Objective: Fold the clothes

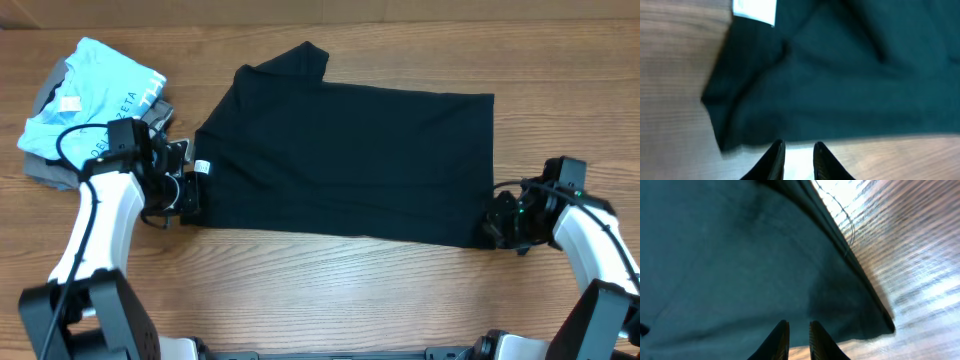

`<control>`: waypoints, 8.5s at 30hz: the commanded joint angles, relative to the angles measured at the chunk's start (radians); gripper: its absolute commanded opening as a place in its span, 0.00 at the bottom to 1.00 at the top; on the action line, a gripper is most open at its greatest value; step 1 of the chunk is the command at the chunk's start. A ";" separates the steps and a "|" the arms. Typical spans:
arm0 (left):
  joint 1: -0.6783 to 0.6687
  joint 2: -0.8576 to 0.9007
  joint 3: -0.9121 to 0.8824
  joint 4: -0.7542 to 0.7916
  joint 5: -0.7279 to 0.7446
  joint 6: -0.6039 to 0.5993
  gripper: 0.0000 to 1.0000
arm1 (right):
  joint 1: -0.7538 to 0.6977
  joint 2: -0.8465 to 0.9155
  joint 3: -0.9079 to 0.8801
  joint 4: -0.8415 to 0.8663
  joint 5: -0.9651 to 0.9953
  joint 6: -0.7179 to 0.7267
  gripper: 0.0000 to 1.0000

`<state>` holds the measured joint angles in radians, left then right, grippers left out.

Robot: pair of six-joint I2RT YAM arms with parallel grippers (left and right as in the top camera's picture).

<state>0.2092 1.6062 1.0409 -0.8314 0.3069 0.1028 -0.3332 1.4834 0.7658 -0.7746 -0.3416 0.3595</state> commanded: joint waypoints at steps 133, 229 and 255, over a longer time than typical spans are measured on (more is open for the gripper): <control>-0.431 0.282 0.333 -0.004 -0.146 -0.162 0.38 | -0.003 -0.208 0.150 -0.253 0.079 -0.053 0.32; -0.416 0.723 0.750 0.390 -0.293 0.054 0.56 | 0.009 0.034 0.555 -0.126 -0.167 0.004 0.55; -0.404 0.714 0.861 0.217 -0.399 -0.039 0.04 | 0.023 0.050 0.535 -0.009 -0.057 -0.044 0.41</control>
<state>-0.2070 2.3352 1.8400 -0.5716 -0.0841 0.0845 -0.3275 1.5158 1.3033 -0.8375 -0.4572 0.3447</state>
